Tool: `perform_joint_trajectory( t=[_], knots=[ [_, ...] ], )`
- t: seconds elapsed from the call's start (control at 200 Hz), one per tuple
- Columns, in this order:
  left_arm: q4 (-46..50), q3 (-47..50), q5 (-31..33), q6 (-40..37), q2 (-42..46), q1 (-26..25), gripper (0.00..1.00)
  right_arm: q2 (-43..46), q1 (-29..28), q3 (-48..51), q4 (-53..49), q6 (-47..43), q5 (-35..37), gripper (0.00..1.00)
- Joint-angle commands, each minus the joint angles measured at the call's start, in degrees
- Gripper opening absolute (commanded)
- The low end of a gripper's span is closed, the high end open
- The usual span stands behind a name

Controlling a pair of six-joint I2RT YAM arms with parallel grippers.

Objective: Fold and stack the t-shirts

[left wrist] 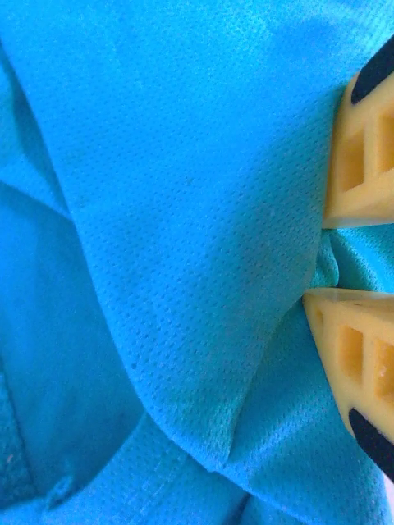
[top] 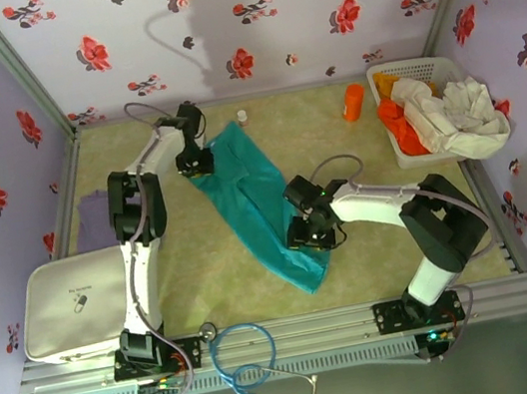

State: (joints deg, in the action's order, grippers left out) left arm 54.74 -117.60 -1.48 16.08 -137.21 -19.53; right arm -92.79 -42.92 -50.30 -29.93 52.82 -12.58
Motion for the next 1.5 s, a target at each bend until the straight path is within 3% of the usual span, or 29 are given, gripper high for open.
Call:
perform_joint_trajectory(
  t=[0.0,0.405,0.735,0.975,1.185,1.345,1.49],
  knots=[
    [2.16,0.93,-1.34,-0.26,-1.48,-3.58,0.25,0.73,-0.41,5.24,-2.75,5.26,3.07,0.54],
    [0.59,-2.5,-5.47,4.42,-4.2,-9.25,0.25,10.53,-0.39,16.03,-1.48,12.2,4.83,0.53],
    [8.38,-25.58,-5.47,1.6,-16.4,-9.51,0.26,11.07,-0.58,15.81,0.08,12.78,1.73,0.54],
    [4.65,-27.9,-7.63,1.57,-16.95,-9.13,0.29,11.35,-1.65,16.4,1.89,13.81,-0.57,0.57],
    [5.66,-25.97,-9.07,0.9,-13.37,-9.12,0.35,16.45,0.07,7.52,-13.9,6.13,12.61,0.79],
    [4.32,-20.85,-9.01,0.54,-5.44,-9.13,0.45,13.76,3.79,-2.25,-20.18,-4.27,21.87,0.83],
    [3.06,-16.03,-7.53,0.45,2.71,-9.11,0.47,10.43,6.65,-9.35,-14.22,-13.95,24.3,0.83]
  ],
)
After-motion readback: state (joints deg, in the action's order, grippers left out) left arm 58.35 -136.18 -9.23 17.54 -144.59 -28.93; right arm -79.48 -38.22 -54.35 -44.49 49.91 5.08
